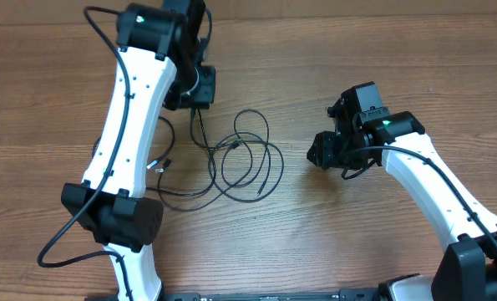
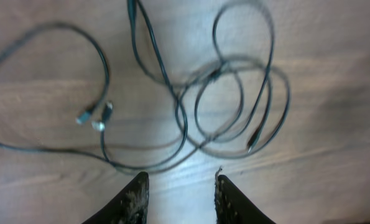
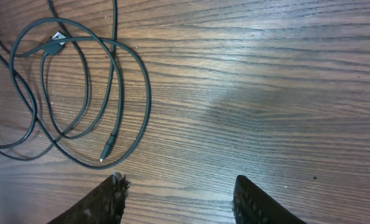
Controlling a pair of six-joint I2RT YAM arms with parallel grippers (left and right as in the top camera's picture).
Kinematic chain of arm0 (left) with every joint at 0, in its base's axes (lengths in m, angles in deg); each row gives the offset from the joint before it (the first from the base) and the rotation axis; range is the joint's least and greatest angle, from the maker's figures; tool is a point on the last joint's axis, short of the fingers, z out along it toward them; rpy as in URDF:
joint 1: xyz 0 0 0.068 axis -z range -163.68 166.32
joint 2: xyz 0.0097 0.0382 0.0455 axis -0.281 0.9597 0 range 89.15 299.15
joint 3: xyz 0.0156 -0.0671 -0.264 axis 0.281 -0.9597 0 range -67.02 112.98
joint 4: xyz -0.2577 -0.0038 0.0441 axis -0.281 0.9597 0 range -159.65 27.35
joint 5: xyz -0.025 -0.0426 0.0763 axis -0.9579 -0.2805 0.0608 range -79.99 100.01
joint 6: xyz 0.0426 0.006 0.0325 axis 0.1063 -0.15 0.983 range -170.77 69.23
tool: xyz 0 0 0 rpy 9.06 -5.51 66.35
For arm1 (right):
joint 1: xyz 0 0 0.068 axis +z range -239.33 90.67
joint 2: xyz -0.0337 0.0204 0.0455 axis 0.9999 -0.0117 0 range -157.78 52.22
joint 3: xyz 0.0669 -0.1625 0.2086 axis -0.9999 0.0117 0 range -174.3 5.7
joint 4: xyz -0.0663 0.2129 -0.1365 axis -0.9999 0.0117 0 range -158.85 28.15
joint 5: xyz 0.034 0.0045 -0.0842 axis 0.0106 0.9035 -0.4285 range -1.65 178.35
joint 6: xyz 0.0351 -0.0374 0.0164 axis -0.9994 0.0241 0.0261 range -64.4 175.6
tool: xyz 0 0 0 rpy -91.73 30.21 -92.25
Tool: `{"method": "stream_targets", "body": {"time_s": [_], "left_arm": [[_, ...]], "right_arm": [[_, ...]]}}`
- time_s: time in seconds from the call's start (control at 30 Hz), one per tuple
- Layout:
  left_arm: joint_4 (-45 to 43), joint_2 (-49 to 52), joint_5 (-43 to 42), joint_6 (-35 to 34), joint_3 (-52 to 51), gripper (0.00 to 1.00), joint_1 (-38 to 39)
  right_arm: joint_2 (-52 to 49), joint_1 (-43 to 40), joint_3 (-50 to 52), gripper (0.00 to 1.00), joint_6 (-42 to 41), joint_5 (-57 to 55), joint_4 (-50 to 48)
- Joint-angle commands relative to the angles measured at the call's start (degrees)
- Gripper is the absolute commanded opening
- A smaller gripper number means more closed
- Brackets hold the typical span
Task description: Untangle cables
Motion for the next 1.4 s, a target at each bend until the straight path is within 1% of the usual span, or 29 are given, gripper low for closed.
{"method": "stream_targets", "body": {"time_s": [0.0, 0.13, 0.2, 0.23, 0.3, 0.33, 0.43, 0.47, 0.57, 0.77, 0.87, 1.03, 1.17, 1.2, 1.23, 1.27, 1.3, 1.33, 1.37], "left_arm": [[0.26, -5.14, 1.55, -1.62, -5.81, 0.36, 2.14], [0.11, -11.78, 5.20, -3.52, -14.34, 0.38, 4.24], [-1.29, -14.84, 5.77, -3.58, -18.27, 0.46, 5.05], [-2.60, -16.33, 6.01, -3.54, -20.50, 0.50, 5.35], [-6.05, -18.62, 6.19, -2.47, -25.18, 0.55, 5.62], [-7.43, -19.15, 6.16, -1.92, -26.95, 0.56, 5.62], [-12.98, -19.61, 5.77, 0.31, -34.36, 0.62, 5.60], [-15.37, -19.28, 4.92, 2.25, -37.68, 0.63, 5.60], [-20.52, -18.16, 3.56, 6.14, -45.53, 0.64, 5.60], [-28.59, -14.05, 3.78, 8.00, -56.85, 0.65, 5.55], [-32.11, -11.15, 3.76, 8.02, -59.52, 0.66, 5.55], [-33.24, -5.86, 3.08, 7.98, -59.95, 0.64, 5.55], [-33.55, -2.34, 2.95, 7.96, -59.95, 0.59, 5.55], [-33.64, -1.60, 2.91, 7.93, -59.95, 0.56, 5.55], [-33.62, -0.85, 2.91, 7.93, -59.95, 0.49, 5.55], [-33.57, -0.31, 2.91, 7.93, -59.95, 0.39, 5.55], [-33.40, 0.04, 2.91, 7.91, -59.95, 0.23, 5.55], [-33.22, 0.09, 2.91, 7.48, -59.95, 0.12, 5.55], [-33.11, 0.07, 2.91, 7.10, -59.91, 0.04, 5.55]], "right_arm": [[-0.17, 0.00, -0.87, 0.54, 0.26, -1.07, -0.11], [-0.17, 0.00, -0.87, 0.54, 0.26, -1.07, -0.13], [-0.17, 0.00, -0.87, 0.53, 0.26, -1.07, -0.11], [-0.17, 0.00, -0.87, 0.53, 0.26, -1.07, -0.11], [-0.17, 0.00, -0.87, 0.53, 0.24, -1.05, -0.11], [-0.17, 0.00, -0.87, 0.53, 0.26, -1.05, -0.11], [-0.17, 0.00, -0.87, 0.53, 0.24, -1.05, -0.09], [-0.17, 0.00, -0.87, 0.53, 0.26, -1.05, -0.07], [-0.17, 0.00, -0.87, 0.53, 0.26, -1.05, -0.07], [-0.17, 0.00, -0.87, 0.53, 0.24, -1.05, -0.13], [-0.17, 0.00, -0.87, 0.53, 0.26, -1.05, -0.11], [-0.17, 0.00, -0.87, 0.53, 0.26, -1.05, -0.11], [-0.17, 0.00, -0.87, 0.53, 0.26, -1.07, -0.13], [-0.17, 0.00, -0.87, 0.53, 0.24, -1.07, -0.13], [-0.17, 0.00, -0.87, 0.53, 0.26, -1.07, -0.13], [-0.17, 0.00, -0.87, 0.53, 0.26, -1.07, -0.13], [-0.17, 0.00, -0.87, 0.53, 0.26, -1.07, -0.11], [-0.17, 0.00, -0.87, 0.53, 0.26, -1.07, -0.09], [-0.17, 0.00, -0.87, 0.53, 0.26, -1.07, -0.09]]}}
